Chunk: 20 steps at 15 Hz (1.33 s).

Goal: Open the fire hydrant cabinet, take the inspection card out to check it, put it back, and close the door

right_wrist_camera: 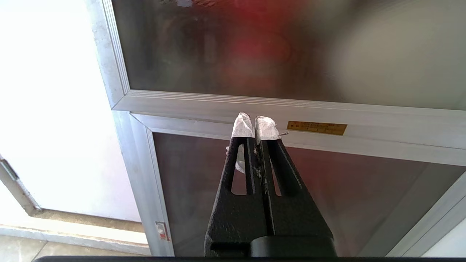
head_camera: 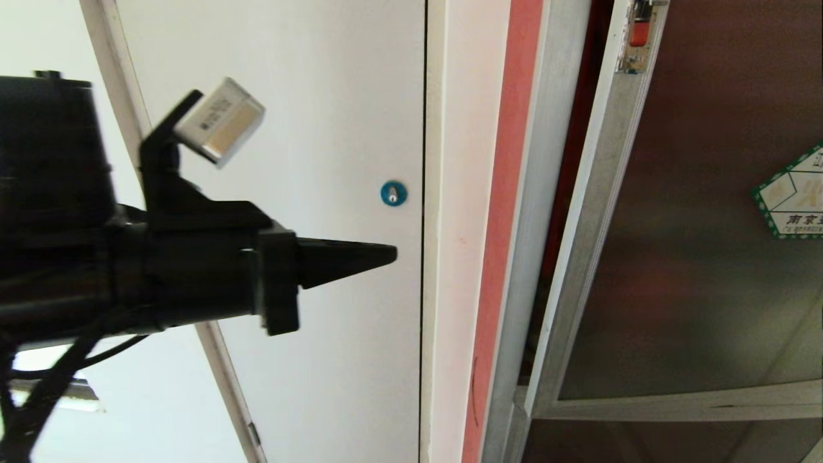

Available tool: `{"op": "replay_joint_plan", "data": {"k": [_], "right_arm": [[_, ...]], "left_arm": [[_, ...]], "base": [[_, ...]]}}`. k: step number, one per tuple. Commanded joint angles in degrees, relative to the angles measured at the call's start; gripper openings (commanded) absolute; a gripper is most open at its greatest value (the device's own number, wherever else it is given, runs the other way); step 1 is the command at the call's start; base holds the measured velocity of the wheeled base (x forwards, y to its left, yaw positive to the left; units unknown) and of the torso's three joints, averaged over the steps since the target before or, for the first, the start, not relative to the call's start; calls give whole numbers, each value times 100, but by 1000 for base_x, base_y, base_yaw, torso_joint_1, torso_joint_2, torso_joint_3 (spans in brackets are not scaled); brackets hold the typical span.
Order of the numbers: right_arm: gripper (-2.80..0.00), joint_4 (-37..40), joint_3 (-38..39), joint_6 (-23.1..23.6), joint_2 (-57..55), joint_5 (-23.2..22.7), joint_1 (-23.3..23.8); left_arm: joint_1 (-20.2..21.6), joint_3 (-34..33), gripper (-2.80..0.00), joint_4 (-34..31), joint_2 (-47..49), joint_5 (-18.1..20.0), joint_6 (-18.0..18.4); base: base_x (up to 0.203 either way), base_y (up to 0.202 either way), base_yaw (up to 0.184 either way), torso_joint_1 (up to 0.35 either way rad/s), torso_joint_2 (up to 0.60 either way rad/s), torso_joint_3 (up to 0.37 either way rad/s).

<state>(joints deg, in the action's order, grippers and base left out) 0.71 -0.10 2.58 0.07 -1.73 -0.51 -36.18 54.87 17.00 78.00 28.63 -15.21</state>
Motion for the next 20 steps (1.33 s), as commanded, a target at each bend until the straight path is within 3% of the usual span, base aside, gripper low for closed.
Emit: {"op": "replay_joint_plan", "data": {"k": [1,5,7,10,12,20], "right_arm": [[-280,0,1,-2,-7,-3,-2],[-280,0,1,5,-7,-3,-2],[-280,0,1,5,-7,-3,-2],[-280,0,1,5,-7,-3,-2],[-280,0,1,5,-7,-3,-2],[-280,0,1,-4,-7,-3,-2]], "left_arm": [[-371,186,-280,453,1076,-187,-34],[-995,1066,-280,944,2202,-1174,-51],[-1232,1328,-280,979,2464,-1306,-41],[-1325,1670,-280,989,2882,-1812,126],[-1335,1911,-280,1006,3122,-1931,385],[-1347,2333,-280,1034,3512,-2222,669]], "base": [[0,0,0,0,0,0],[0,0,0,0,0,0],[0,0,0,0,0,0],[0,0,0,0,0,0],[0,0,0,0,0,0],[0,0,0,0,0,0]]}}
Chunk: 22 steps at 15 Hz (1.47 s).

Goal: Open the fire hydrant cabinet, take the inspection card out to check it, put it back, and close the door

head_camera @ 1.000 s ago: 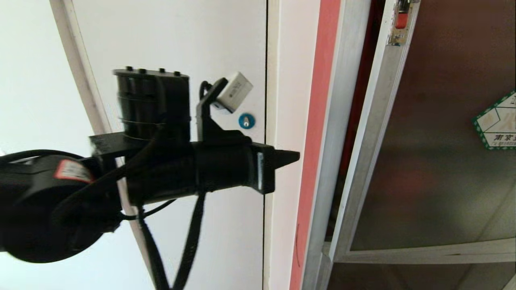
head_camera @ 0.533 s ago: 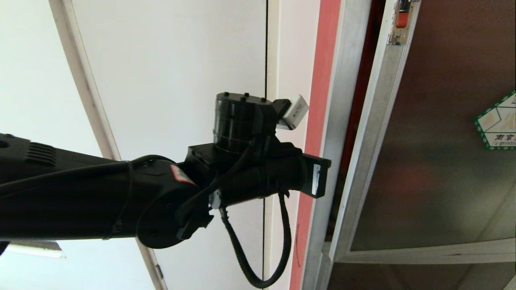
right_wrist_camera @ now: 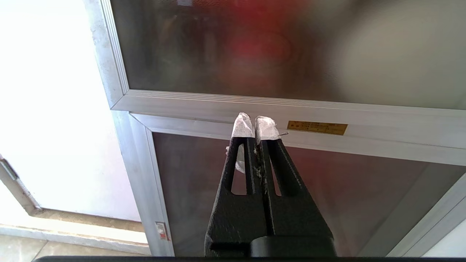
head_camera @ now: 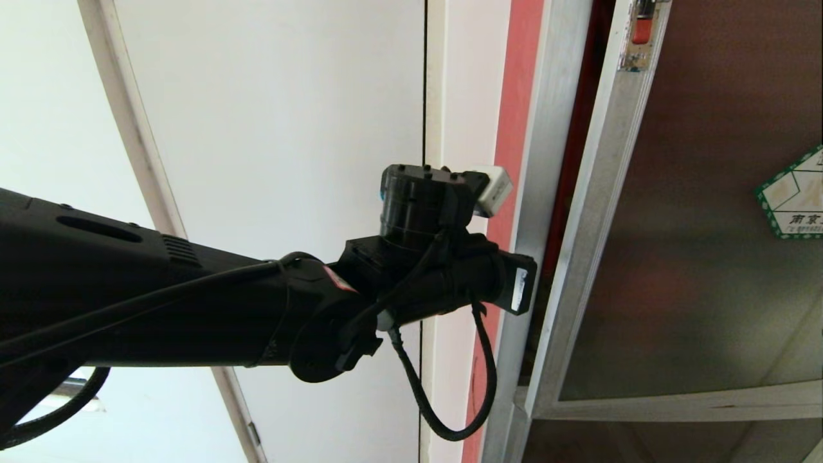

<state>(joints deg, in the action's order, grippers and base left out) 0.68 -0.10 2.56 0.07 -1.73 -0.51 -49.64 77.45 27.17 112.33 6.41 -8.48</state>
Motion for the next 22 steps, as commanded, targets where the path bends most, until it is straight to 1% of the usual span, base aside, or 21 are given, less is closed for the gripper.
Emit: {"op": "replay_joint_plan", "data": {"k": [1,6,8,10,17,22], "right_arm": [[-280,2,1,8,-7,-3,-2],[-280,2,1,8,-7,-3,-2],[-280,2,1,8,-7,-3,-2],[-280,2,1,-1,-7,-3,-2],[-280,2,1,-1,-7,-3,-2],[-280,2,1,8,-7,-3,-2]], "left_arm": [[-2,148,-280,16,136,0,-4],[-44,517,-280,16,502,-27,65],[-138,688,-280,16,646,-314,75],[-201,737,-280,16,626,-369,75],[-583,630,-280,7,504,-535,49],[-987,46,-280,15,160,-615,19]], "base": [[0,0,0,0,0,0],[0,0,0,0,0,0],[0,0,0,0,0,0],[0,0,0,0,0,0],[0,0,0,0,0,0],[0,0,0,0,0,0]]}}
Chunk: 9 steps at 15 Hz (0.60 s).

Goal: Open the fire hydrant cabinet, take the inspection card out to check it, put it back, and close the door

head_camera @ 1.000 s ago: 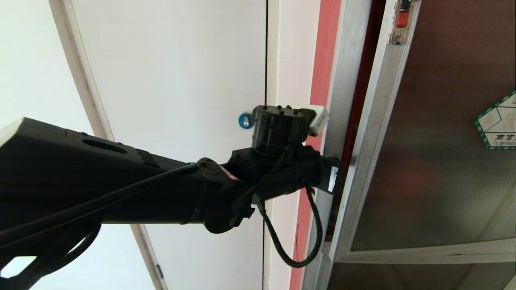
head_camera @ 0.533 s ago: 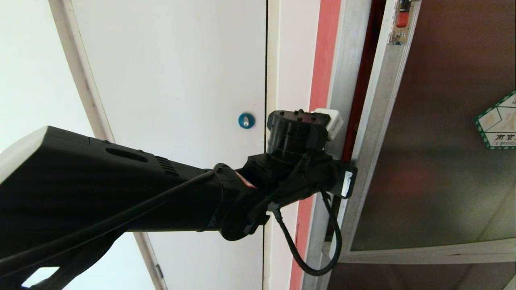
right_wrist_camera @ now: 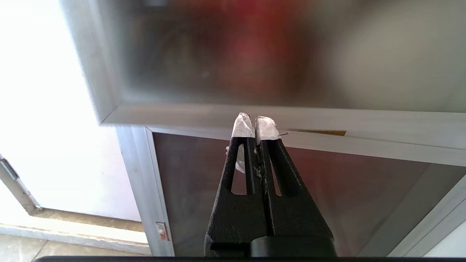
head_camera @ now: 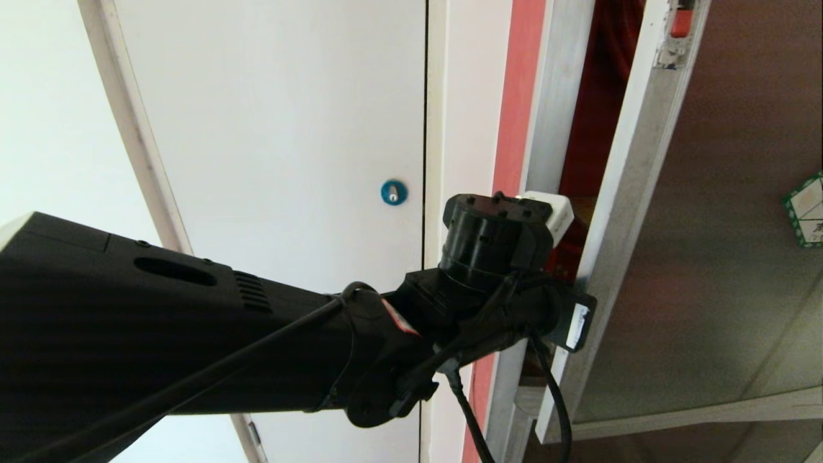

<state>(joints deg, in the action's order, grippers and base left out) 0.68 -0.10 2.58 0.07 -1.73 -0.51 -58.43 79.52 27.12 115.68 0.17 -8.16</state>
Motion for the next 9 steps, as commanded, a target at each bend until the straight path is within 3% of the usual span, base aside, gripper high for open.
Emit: {"op": "replay_joint_plan", "data": {"k": [1,9], "right_arm": [[-280,2,1,5,-7,-3,-2],[-280,2,1,-3,-7,-3,-2]], "left_arm": [[-252,-319,-280,22,-243,10,-18],[-1185,-952,-280,22,-560,2,-35]], "base": [[0,0,0,0,0,0],[0,0,0,0,0,0]]}}
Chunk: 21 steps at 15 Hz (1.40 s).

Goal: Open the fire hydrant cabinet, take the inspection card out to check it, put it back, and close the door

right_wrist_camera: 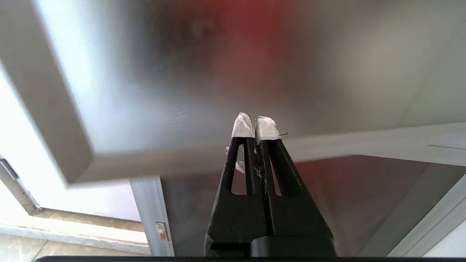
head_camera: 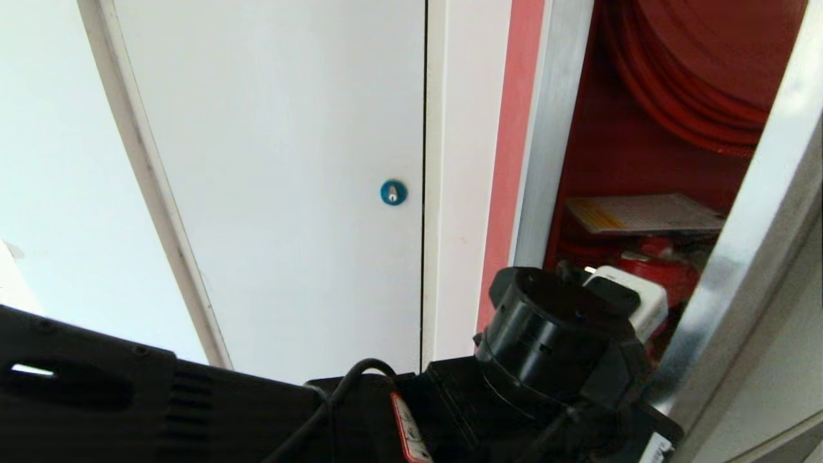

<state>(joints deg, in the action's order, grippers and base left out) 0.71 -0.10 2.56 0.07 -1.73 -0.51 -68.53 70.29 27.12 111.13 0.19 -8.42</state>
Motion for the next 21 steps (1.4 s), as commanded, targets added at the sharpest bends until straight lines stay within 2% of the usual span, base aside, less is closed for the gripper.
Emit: {"op": "replay_joint_plan", "data": {"k": [1,5,10,15,18,21], "right_arm": [[-280,0,1,-1,-7,-3,-2],[-280,0,1,6,-7,-3,-2],[-280,0,1,8,-7,-3,-2],[-280,0,1,8,-7,-3,-2],[-280,0,1,8,-7,-3,-2],[-280,0,1,-1,-7,-3,-2]], "left_arm": [[-334,-12,-280,21,-101,4,-7],[-793,2,-280,21,-48,-1,25],[-1013,91,-280,12,14,0,25],[-1030,92,-280,21,76,-1,15],[-790,10,-280,12,34,-10,4],[-204,-74,-280,12,-77,-1,12]], "base": [[0,0,0,0,0,0],[0,0,0,0,0,0],[0,0,0,0,0,0],[0,0,0,0,0,0],[0,0,0,0,0,0],[0,0,0,0,0,0]]}}
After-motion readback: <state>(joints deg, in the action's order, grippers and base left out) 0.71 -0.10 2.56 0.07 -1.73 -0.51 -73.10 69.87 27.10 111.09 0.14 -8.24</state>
